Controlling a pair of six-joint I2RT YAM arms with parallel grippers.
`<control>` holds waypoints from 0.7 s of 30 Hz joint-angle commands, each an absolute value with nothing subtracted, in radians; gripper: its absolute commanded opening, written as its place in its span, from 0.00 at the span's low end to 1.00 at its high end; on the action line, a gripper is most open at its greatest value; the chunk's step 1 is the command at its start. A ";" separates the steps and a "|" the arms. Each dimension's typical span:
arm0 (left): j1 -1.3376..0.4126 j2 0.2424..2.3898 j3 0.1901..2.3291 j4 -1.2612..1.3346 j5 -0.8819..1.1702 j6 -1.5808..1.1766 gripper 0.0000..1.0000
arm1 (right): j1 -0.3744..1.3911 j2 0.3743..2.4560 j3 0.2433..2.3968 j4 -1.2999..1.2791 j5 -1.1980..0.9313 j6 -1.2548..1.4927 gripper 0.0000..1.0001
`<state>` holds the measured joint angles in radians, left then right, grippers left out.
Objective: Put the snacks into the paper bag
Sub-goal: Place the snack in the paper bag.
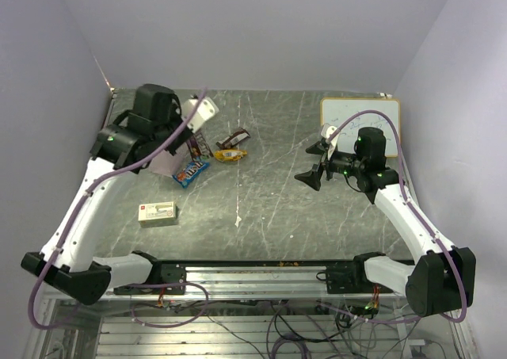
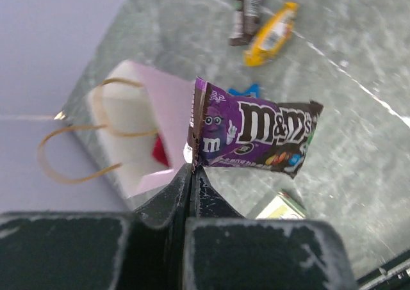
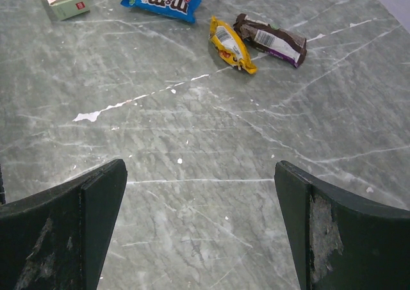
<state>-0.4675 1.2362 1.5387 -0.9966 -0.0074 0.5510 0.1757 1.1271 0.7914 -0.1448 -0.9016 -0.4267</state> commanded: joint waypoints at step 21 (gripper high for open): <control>-0.275 1.248 1.730 -0.770 -0.487 0.572 0.07 | 0.160 1.116 0.785 -0.130 -0.914 -0.435 1.00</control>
